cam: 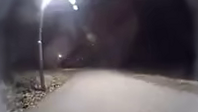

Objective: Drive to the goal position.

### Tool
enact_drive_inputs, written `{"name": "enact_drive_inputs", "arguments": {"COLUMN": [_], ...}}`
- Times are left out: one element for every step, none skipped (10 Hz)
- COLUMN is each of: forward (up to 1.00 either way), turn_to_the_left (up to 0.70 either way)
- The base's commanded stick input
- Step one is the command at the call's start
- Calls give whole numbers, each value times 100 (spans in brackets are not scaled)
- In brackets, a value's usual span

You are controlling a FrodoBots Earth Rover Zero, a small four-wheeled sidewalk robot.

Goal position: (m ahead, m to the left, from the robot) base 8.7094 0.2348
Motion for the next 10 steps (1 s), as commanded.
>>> {"name": "enact_drive_inputs", "arguments": {"forward": [70,70,70,70,70,70,70,70,70,70], "turn_to_the_left": [0,0,0,0,0,0,0,0,0,0]}}
